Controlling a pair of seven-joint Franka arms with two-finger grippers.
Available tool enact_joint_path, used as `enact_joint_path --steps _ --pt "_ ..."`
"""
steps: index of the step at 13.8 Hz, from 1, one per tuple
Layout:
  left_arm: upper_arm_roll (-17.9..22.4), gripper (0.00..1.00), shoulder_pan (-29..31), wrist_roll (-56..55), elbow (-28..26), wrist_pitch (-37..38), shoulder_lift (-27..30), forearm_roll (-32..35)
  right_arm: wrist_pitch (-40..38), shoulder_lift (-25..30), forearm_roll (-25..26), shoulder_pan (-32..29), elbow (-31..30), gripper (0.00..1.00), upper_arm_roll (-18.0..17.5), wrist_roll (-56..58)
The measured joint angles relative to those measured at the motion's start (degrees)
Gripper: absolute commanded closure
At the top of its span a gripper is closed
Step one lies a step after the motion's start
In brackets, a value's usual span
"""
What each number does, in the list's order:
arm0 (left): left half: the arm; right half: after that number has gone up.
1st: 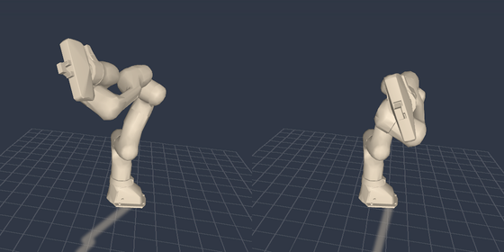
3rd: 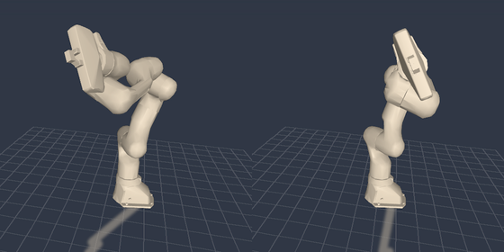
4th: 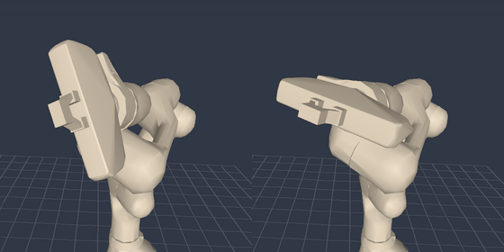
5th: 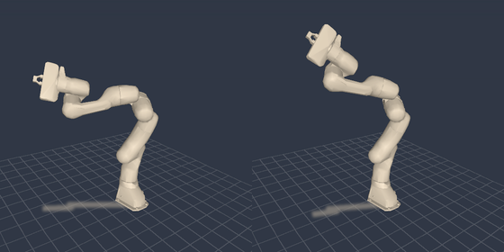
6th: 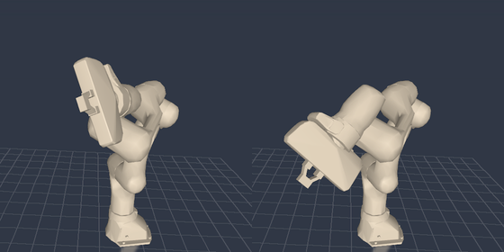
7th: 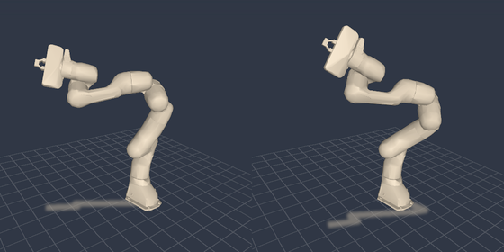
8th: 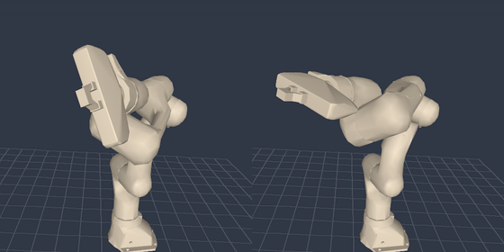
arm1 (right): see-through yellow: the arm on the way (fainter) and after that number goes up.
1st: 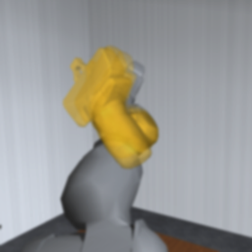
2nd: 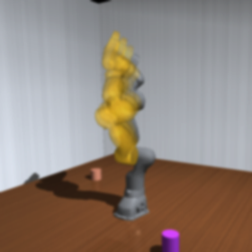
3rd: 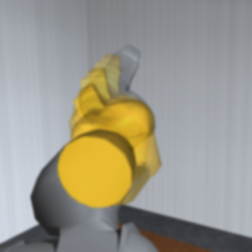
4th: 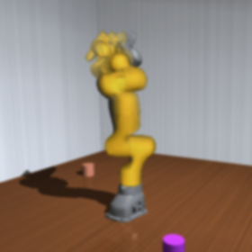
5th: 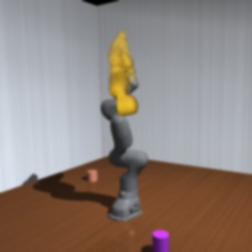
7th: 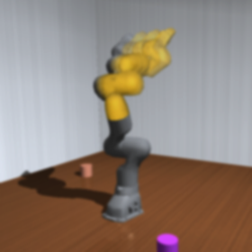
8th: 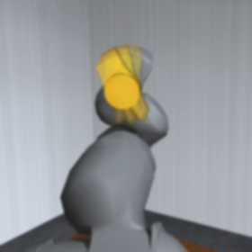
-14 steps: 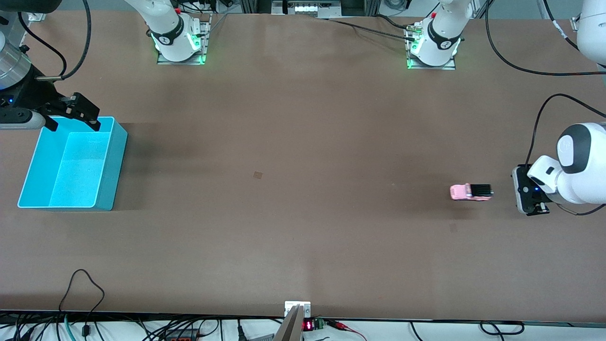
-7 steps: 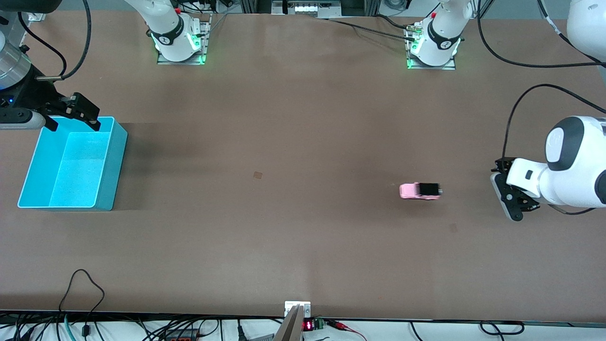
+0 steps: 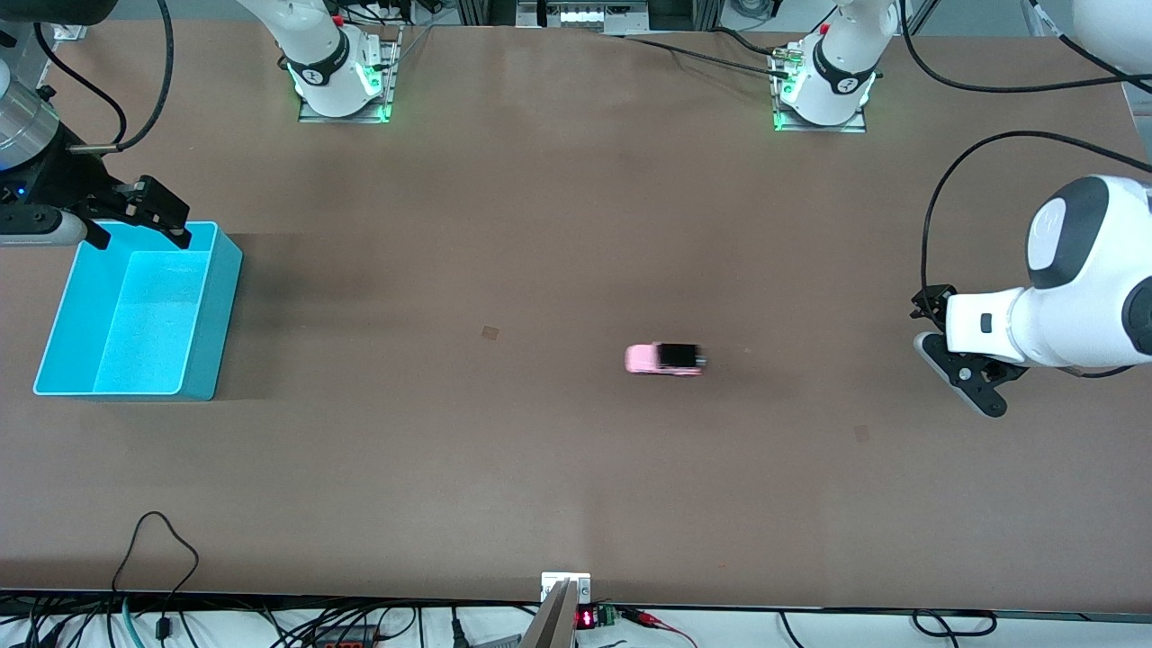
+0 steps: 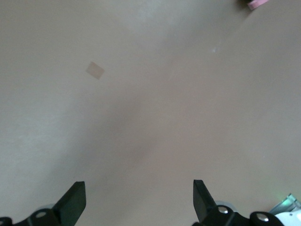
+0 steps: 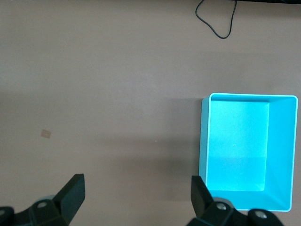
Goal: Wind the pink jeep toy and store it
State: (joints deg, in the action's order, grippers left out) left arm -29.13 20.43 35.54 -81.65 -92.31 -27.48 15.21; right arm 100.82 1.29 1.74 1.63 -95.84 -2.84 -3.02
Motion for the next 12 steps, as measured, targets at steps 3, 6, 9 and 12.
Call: enact_joint_path --steps 3,6,9,12 --pt "9.09 0.0 -7.28 -5.57 0.54 1.18 4.2 -5.37 -0.01 0.0 0.0 -0.01 0.0 0.0 0.01 0.01" --pt "16.53 0.0 -11.45 -10.79 0.5 1.57 7.6 -8.52 -0.01 0.0 0.0 -0.01 0.0 0.0 0.0 0.02" --pt "22.08 0.0 -16.21 -20.81 0.04 1.89 10.03 -8.91 -0.02 0.0 0.0 -0.01 0.0 0.0 0.01 0.06" --pt "25.32 0.0 -18.91 -30.36 -0.63 1.9 12.14 -12.25 -0.02 0.0 0.0 -0.02 0.0 0.0 0.01 0.08"
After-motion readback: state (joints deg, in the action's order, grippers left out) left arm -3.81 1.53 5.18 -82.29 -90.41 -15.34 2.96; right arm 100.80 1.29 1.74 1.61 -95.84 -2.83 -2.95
